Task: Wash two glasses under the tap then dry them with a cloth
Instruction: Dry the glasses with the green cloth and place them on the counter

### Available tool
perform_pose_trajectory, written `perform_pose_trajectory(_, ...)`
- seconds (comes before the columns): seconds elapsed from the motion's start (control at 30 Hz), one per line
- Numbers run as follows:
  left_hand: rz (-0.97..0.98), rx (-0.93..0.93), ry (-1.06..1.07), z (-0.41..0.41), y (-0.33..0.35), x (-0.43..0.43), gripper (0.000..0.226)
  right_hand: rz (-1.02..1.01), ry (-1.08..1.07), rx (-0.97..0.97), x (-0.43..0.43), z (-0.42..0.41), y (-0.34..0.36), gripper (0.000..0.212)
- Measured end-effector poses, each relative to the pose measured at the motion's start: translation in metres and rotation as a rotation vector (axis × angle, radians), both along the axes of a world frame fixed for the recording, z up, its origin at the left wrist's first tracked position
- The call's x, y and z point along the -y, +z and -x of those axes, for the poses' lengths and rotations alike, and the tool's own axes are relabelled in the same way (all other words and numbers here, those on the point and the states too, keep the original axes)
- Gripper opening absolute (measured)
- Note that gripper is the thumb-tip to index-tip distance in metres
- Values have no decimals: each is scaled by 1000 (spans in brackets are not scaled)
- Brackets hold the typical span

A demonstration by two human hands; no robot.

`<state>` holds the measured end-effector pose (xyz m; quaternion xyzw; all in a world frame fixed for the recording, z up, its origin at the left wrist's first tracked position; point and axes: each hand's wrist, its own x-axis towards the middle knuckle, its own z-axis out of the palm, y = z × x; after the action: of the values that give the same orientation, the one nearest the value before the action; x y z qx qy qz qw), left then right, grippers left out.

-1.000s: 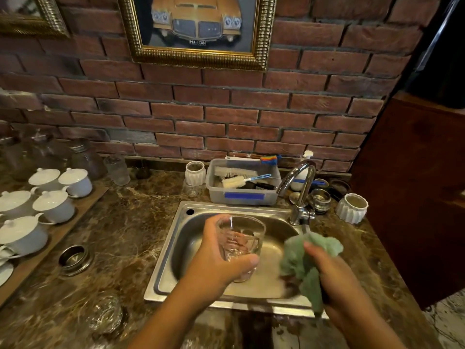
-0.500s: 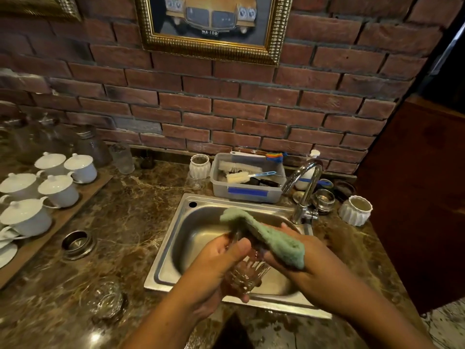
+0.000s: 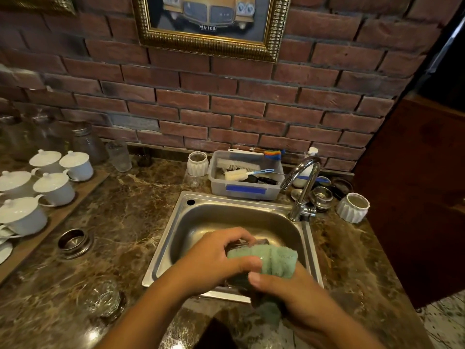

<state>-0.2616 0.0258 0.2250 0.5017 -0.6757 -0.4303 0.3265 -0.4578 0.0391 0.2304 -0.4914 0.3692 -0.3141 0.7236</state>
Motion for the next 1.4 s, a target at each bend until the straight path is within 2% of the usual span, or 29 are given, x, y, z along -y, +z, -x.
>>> perform_pose_trajectory(0.07,-4,-95,9,-1,-5,0,33,156,-51,-42,-9,-9,-7,39)
perform_pose_trajectory(0.17,-114,-453,219,14,-9,-8,39,480,-94,-190,-11,-13,-14,31)
perform_pose_trajectory(0.23,-399,-686,357,25,-8,-13,33,732,-97,-316,-10,-8,-15,31)
perform_pose_trajectory(0.3,-724,-763,374,28,-3,-16,31,1017,-17,-584,-3,2,-25,39)
perform_pose_trajectory(0.37,-869,-767,399,29,-2,-17,35,1177,172,-724,5,7,-37,49)
perform_pose_trajectory(0.4,-882,-769,438,31,-2,-17,34,1165,212,-803,6,2,-33,41)
perform_pose_trajectory(0.43,-859,-784,477,35,-1,-18,32,1132,165,-870,6,1,-32,33)
perform_pose_trajectory(0.47,-799,-802,511,40,-1,-19,31,1107,66,-849,0,-3,-28,35)
perform_pose_trajectory(0.5,-692,-816,536,45,-1,-20,32,1025,-60,-710,-7,-7,-24,35)
perform_pose_trajectory(0.57,-350,-746,541,51,-3,-21,34,650,-261,-313,-20,-14,-15,17)
perform_pose_trajectory(0.63,85,-494,474,49,-5,-21,30,277,-438,-56,-23,-22,-5,8)
perform_pose_trajectory(0.7,488,-119,347,40,-8,-17,27,-50,-526,177,-21,-27,-6,26)
perform_pose_trajectory(0.77,704,174,201,32,-6,-11,29,-315,-488,388,-18,-25,-4,46)
perform_pose_trajectory(0.8,718,216,149,30,-5,-9,30,-356,-455,431,-17,-24,-1,48)
perform_pose_trajectory(0.87,637,123,147,30,-3,-9,29,-233,-461,368,-14,-18,2,47)
perform_pose_trajectory(0.9,550,24,192,35,-1,-12,28,-112,-490,276,-13,-17,5,45)
perform_pose_trajectory(1.03,-52,-499,394,63,17,-20,25,495,-492,-176,-13,-12,10,38)
perform_pose_trajectory(1.13,-525,-742,433,62,30,-16,25,1221,-371,-648,-9,4,0,28)
perform_pose_trajectory(1.17,-649,-797,416,60,33,-17,26,1448,-330,-752,-5,9,-2,31)
perform_pose_trajectory(1.2,-726,-834,400,59,36,-18,26,1558,-278,-760,-5,12,-3,35)
perform_pose_trajectory(1.27,-741,-901,396,60,38,-22,27,1581,-229,-716,-6,12,0,39)
perform_pose_trajectory(1.33,-606,-919,483,65,40,-24,28,1485,-296,-743,-14,10,-1,40)
perform_pose_trajectory(1.37,-465,-866,519,67,41,-26,29,1341,-339,-690,-20,6,1,36)
perform_pose_trajectory(1.4,-278,-763,540,69,41,-27,30,1100,-407,-568,-26,0,8,30)
